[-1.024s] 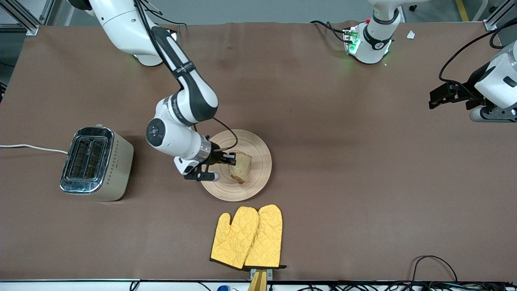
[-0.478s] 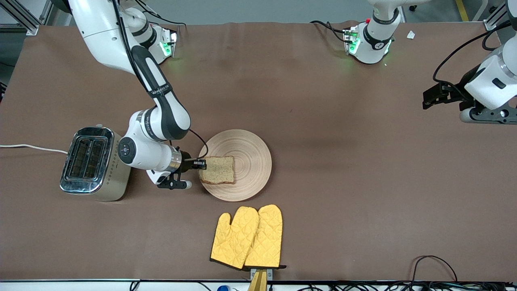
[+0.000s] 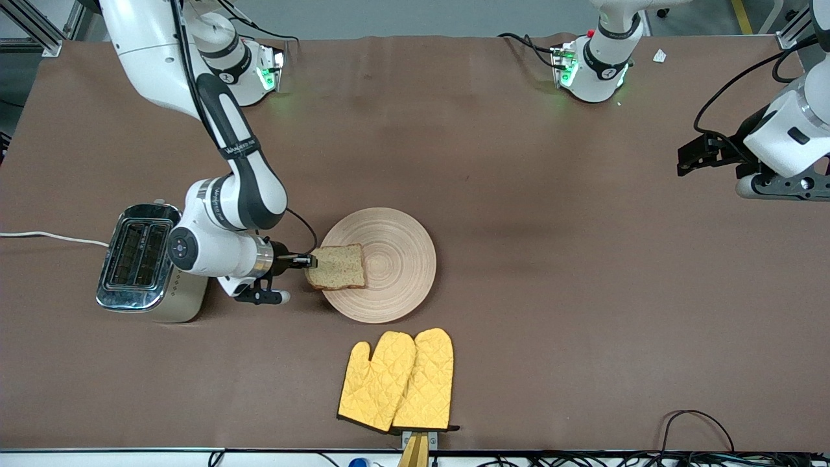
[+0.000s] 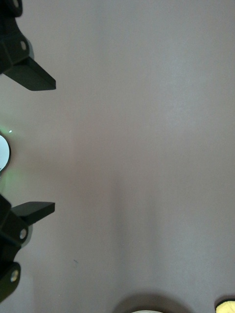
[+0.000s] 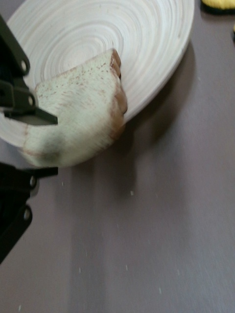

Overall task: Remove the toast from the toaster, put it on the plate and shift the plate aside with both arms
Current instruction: 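Lower the toast onto the plate and open the right gripper, then raise the right gripper away while the left gripper reaches the plate rim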

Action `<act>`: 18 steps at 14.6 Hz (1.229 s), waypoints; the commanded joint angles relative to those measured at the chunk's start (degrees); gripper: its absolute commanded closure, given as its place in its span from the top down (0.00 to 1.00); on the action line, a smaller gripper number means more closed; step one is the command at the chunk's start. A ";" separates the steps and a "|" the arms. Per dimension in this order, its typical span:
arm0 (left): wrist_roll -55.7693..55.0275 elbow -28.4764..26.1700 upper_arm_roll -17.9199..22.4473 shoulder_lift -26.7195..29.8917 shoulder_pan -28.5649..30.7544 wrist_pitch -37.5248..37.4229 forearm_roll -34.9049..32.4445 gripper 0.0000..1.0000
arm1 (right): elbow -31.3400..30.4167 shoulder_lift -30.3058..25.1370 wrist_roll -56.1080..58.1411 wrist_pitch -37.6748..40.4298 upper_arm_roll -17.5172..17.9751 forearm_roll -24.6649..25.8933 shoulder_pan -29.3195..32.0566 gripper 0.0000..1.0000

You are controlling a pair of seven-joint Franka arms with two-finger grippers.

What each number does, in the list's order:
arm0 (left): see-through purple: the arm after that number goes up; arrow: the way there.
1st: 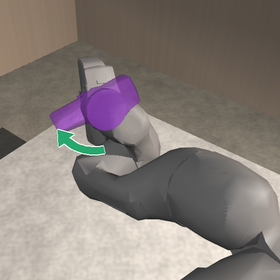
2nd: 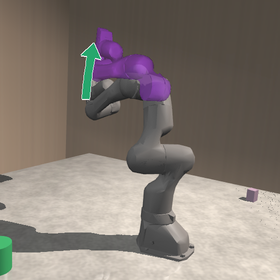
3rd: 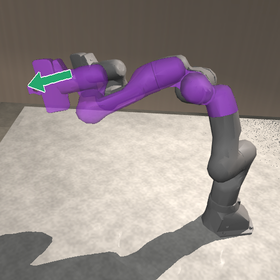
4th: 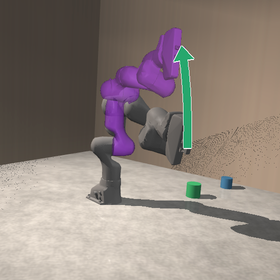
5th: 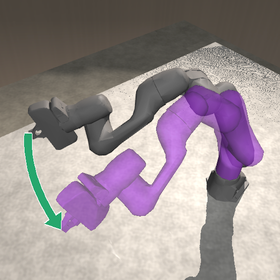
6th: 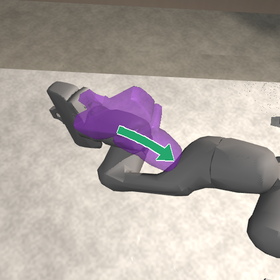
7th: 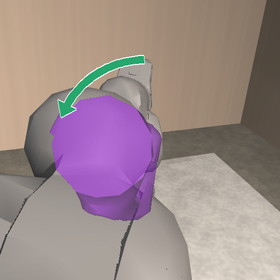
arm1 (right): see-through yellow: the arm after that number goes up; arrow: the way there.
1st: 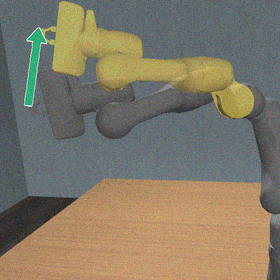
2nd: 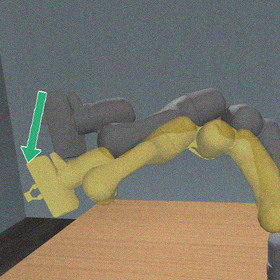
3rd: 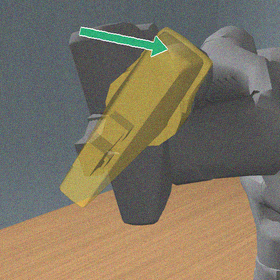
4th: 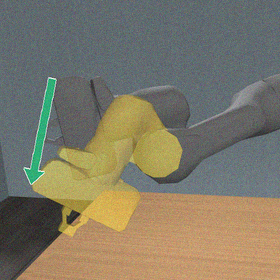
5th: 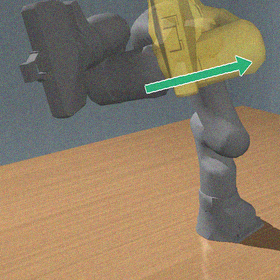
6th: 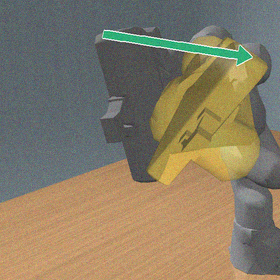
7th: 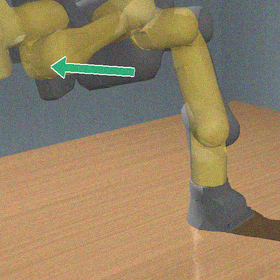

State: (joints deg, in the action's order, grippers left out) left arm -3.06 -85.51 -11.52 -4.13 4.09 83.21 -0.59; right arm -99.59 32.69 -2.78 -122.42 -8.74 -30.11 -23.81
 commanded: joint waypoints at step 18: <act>13.52 -0.10 -16.50 -35.31 -2.25 35.95 29.57 0.85 | -3.95 -28.01 5.68 15.17 -21.67 23.67 1.13 1.00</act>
State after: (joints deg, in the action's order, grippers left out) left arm 8.99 -86.66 -25.14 -34.97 1.15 117.19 26.06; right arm -101.39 11.97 2.94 -109.80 -30.47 -10.48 -22.61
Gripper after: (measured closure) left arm 0.053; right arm 0.000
